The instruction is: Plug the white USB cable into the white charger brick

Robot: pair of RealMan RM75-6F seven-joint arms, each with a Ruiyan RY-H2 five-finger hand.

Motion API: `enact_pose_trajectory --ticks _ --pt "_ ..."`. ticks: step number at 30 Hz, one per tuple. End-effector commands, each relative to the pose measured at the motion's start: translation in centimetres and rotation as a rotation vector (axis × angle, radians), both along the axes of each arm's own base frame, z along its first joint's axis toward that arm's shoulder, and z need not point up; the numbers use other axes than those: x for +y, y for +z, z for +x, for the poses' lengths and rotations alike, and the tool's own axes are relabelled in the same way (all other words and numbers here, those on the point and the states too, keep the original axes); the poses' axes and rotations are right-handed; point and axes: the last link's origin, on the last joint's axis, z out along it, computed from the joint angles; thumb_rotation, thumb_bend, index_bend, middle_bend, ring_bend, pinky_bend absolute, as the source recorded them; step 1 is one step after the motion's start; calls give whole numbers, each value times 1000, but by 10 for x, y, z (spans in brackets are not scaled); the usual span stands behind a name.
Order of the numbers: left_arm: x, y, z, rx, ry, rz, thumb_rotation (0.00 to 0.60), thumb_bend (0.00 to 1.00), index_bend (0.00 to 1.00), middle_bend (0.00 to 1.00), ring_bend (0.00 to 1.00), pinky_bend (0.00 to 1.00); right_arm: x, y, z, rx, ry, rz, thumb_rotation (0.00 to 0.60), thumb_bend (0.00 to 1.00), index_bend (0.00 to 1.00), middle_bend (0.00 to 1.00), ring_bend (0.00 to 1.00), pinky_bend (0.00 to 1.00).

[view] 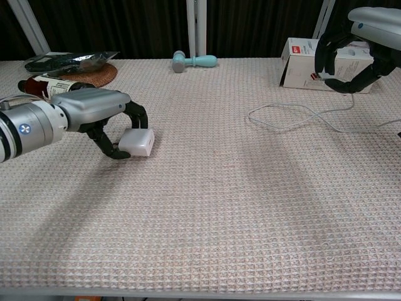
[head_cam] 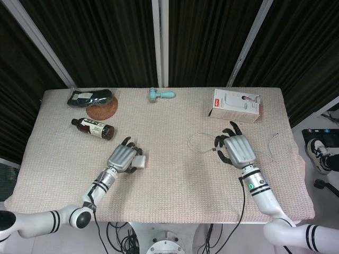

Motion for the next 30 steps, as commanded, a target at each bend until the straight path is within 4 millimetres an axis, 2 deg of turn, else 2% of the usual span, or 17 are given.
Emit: enact_pose_trajectory --ticks 1,5,9,18,25,30 --pt "0 9 -1 -13 14 28 600 272 442 433 208 2 1 -1 4 -2 10 15 600 347 632 518 225 0" --pt "-2 24 -3 -19 41 72 600 269 446 440 213 3 -2 -10 18 -14 30 60 600 348 632 518 225 0" --pt "-3 37 1 -25 66 116 600 266 450 447 225 6 -10 -23 43 -33 63 96 600 348 632 518 226 0" --pt "-7 53 30 -22 65 187 600 263 451 447 226 14 -31 -58 103 -59 79 178 600 348 635 518 231 0" --pt "-6 57 56 -40 68 212 600 261 454 449 226 15 -38 -76 131 -80 57 190 600 347 638 518 232 0" --pt "-5 58 71 -25 49 225 600 262 454 449 227 15 -42 -83 140 -77 42 181 600 348 638 518 232 0"
